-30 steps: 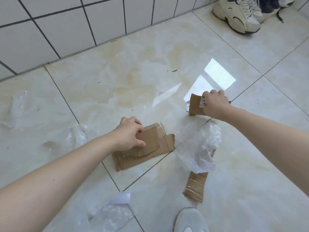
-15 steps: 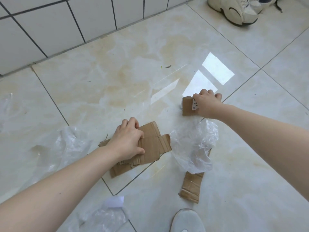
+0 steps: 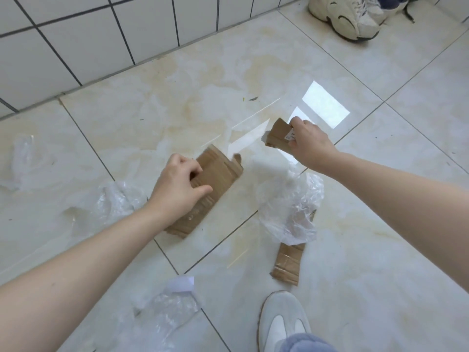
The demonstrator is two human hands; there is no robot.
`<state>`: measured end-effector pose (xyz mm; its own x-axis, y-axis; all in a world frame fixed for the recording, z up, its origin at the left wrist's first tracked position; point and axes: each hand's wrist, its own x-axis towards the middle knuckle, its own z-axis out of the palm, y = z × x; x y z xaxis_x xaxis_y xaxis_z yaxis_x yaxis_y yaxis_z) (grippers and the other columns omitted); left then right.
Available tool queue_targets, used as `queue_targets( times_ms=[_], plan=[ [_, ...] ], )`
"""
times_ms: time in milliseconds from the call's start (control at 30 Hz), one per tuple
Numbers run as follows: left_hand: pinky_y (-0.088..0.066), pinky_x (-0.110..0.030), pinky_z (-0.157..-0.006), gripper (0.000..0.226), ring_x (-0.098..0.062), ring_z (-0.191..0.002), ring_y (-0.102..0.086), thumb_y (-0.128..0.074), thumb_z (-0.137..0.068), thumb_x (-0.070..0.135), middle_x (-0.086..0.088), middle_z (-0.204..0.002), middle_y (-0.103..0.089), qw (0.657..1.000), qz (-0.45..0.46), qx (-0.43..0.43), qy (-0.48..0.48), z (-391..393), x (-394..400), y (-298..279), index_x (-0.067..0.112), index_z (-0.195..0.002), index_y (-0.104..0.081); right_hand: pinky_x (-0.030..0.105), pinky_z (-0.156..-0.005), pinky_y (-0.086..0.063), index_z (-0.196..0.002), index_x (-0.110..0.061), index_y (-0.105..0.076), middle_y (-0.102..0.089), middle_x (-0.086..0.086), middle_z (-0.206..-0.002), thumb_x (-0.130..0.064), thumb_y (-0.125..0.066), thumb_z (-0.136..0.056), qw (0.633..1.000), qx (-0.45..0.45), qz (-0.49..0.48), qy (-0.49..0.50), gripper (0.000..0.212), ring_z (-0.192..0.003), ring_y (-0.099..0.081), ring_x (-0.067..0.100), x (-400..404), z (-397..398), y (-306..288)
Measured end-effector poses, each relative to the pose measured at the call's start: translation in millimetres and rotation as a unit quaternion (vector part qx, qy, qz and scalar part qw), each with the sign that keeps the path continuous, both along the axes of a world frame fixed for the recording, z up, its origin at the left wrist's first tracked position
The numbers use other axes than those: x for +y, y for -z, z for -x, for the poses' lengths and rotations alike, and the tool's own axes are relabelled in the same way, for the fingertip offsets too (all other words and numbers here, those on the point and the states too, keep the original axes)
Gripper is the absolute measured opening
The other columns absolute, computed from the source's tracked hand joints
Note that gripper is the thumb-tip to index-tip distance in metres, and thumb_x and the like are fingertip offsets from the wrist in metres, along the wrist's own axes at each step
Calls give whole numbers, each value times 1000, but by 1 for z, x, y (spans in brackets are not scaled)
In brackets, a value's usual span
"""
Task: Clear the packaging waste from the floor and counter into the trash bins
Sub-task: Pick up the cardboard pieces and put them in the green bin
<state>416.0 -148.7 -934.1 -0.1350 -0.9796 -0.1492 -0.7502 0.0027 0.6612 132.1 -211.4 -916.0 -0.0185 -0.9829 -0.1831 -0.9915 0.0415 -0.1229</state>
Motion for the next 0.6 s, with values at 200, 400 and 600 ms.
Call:
queue_targets(
  times_ms=[200, 400, 600],
  plan=[
    [-52, -31, -73, 18, -19, -77, -63, -79, -74, 18, 0, -85, -68, 946, -123, 219, -206, -48, 10, -27, 18, -80, -63, 42, -64, -51, -113, -9, -41, -55, 17, -99, -10, -44, -91, 993, -110, -18, 37, 22, -85, -54, 37, 42, -30, -22],
    [-54, -35, -75, 18, -25, -81, -65, -75, -76, 5, -9, -91, -69, 899, -207, 307, -236, -68, 61, -34, 17, -83, -62, 31, -67, -43, -111, -18, -46, -52, 0, -97, -16, -60, -89, 960, -244, -63, 120, 26, -90, -52, 22, 108, -54, -26],
    [-56, -38, -72, 43, -30, -81, -69, -75, -77, 4, -17, -97, -71, 899, -316, 252, -168, -66, 134, -25, 13, -110, -49, 38, -75, -52, -99, -11, -57, -59, 4, -88, -16, -65, -84, 948, -217, -189, 133, 18, -89, -60, 25, 178, -41, -1]
  ],
)
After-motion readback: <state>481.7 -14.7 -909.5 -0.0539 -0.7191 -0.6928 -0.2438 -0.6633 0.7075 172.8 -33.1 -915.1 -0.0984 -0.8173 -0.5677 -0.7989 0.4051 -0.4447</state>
